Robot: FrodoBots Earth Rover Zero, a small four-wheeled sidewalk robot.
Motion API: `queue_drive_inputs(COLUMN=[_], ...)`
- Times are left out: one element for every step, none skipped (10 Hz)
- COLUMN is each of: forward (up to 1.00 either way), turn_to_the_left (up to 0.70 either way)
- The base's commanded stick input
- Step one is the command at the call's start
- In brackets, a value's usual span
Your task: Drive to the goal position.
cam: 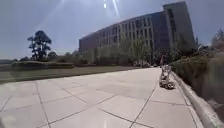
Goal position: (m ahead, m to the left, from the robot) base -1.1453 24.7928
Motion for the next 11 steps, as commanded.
queue_drive_inputs(forward=[0.00, 0.00, 0.00, 0.00, 0.00, 0.00, 0.00, 0.00, 0.00, 0.00, 0.00], turn_to_the_left=[0.50, 0.50, 0.50, 0.50, 0.50, 0.50, 0.50, 0.50, 0.50, 0.50, 0.50])
